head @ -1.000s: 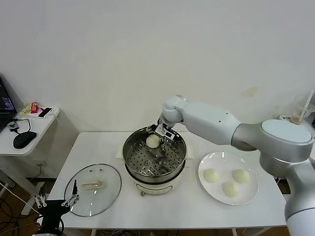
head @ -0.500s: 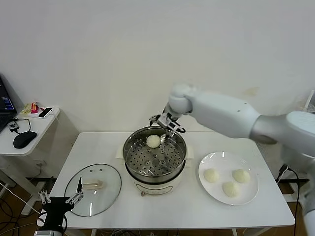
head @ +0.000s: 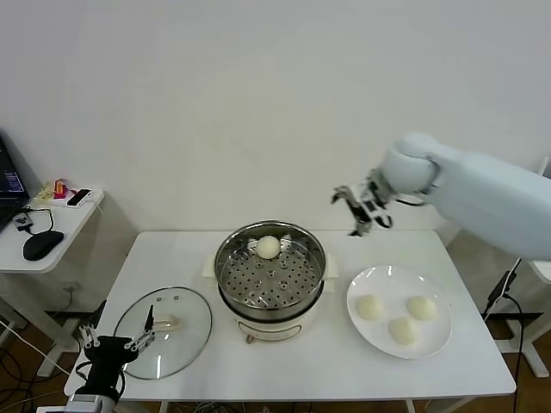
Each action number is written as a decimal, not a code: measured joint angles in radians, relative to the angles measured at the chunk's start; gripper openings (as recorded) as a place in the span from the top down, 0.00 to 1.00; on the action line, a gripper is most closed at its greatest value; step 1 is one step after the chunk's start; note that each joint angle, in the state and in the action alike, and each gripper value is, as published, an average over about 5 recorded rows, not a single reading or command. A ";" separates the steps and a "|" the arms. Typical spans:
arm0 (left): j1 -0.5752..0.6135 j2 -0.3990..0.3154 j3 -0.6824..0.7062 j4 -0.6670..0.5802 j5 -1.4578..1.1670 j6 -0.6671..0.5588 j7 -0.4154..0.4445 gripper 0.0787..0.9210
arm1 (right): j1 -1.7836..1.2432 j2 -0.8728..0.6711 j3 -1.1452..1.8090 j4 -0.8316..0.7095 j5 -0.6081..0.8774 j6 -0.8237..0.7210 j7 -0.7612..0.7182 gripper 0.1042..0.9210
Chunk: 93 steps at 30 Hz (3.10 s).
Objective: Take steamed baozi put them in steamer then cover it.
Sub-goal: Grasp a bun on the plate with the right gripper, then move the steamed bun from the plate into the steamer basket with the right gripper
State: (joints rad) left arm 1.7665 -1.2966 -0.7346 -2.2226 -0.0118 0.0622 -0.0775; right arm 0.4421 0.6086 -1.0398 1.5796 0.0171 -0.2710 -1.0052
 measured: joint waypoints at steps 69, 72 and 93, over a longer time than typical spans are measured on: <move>-0.008 -0.006 -0.022 0.039 0.010 0.012 -0.002 0.12 | -0.461 0.037 0.259 -0.147 -0.094 -0.116 0.002 0.38; -0.004 -0.002 -0.021 0.037 0.009 0.012 -0.002 0.12 | -0.390 0.014 0.233 -0.125 -0.058 -0.122 0.001 0.37; -0.028 0.003 -0.021 0.060 0.001 0.013 -0.002 0.12 | 0.030 0.241 0.022 -0.055 0.327 -0.281 0.115 0.36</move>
State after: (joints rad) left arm 1.7389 -1.2936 -0.7554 -2.1631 -0.0107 0.0753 -0.0796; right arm 0.4717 0.8494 -1.0176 1.5245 0.3443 -0.5522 -0.8905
